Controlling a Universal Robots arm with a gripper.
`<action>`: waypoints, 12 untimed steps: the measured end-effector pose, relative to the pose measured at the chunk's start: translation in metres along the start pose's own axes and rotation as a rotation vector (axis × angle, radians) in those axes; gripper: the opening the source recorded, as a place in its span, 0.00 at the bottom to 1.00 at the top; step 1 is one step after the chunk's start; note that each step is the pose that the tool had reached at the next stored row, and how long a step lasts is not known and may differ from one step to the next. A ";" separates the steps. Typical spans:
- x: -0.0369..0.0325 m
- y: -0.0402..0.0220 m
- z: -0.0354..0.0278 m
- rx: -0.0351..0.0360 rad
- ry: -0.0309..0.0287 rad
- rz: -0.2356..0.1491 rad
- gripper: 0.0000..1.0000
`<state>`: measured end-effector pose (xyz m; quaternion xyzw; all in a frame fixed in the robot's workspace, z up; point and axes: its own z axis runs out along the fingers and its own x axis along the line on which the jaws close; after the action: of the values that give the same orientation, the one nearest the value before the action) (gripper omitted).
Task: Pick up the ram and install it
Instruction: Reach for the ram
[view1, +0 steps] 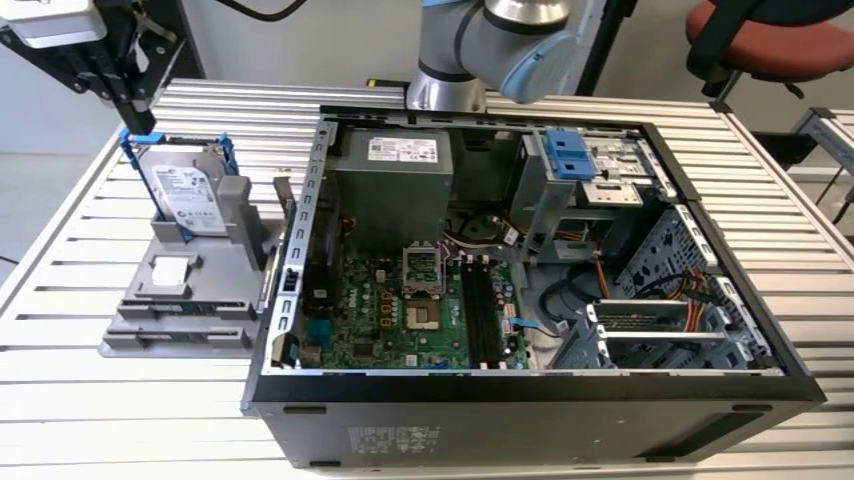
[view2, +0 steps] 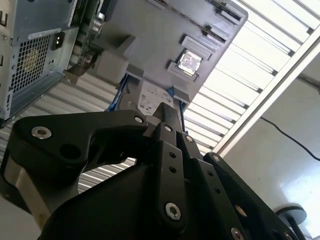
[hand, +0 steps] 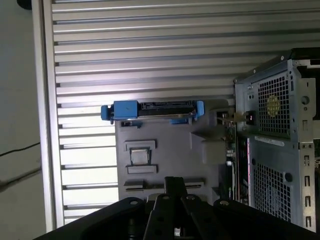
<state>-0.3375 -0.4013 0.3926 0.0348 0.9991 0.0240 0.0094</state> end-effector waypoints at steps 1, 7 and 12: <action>-0.0002 -0.0019 -0.0001 0.0000 -0.0001 0.000 0.00; -0.0013 -0.0174 -0.0008 0.0000 -0.0001 0.000 0.00; -0.0022 -0.0294 -0.0013 0.0000 -0.0001 0.000 0.00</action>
<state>-0.3374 -0.4308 0.3926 0.0348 0.9991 0.0240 0.0095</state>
